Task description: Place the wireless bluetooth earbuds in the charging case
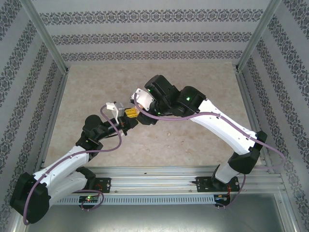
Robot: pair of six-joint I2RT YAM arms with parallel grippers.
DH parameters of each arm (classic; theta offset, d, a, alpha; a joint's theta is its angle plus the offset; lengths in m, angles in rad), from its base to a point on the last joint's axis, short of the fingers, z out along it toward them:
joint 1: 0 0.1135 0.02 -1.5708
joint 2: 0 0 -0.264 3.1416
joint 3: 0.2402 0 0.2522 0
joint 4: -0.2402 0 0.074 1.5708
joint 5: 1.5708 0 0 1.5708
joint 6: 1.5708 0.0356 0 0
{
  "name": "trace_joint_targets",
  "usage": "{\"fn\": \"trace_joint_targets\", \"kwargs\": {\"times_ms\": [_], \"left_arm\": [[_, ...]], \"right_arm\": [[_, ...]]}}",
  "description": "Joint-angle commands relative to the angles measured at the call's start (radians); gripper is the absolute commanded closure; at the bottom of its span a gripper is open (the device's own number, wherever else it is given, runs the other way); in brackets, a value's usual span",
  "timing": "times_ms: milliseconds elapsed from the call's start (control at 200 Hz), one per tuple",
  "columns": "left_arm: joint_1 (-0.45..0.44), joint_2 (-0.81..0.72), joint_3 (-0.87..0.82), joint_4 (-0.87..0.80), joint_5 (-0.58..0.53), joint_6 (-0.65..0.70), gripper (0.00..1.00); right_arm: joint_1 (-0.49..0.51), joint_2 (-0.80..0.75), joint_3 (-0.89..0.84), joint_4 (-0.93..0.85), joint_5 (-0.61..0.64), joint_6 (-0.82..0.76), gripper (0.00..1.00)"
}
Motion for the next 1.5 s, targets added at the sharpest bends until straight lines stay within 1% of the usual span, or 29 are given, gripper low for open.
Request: {"fn": "trace_joint_targets", "kwargs": {"times_ms": [0,300,779,959,1049,1209,1499], "left_arm": [[-0.012,-0.014,0.03,0.008,0.035,-0.018,1.0],[-0.012,-0.015,0.03,0.01,0.04,-0.02,1.0],[-0.012,-0.02,0.027,0.005,0.046,-0.019,1.0],[-0.012,-0.027,0.027,-0.004,0.047,-0.01,1.0],[-0.012,-0.028,0.027,-0.01,0.045,-0.006,1.0],[-0.012,-0.032,0.026,-0.021,0.042,0.003,1.0],[-0.012,-0.03,0.027,-0.05,0.033,0.055,1.0]], "right_arm": [[-0.006,0.021,0.027,-0.012,0.021,-0.017,0.67],[-0.005,0.034,0.028,-0.011,0.056,-0.032,0.71],[-0.01,0.04,0.025,-0.007,0.049,-0.03,0.7],[-0.021,0.039,0.023,0.0,0.038,-0.014,0.75],[-0.027,0.033,0.017,0.005,0.03,-0.004,0.76],[-0.039,0.017,0.015,0.018,0.006,0.041,0.76],[-0.041,-0.037,-0.018,0.079,0.019,0.176,0.75]]}}
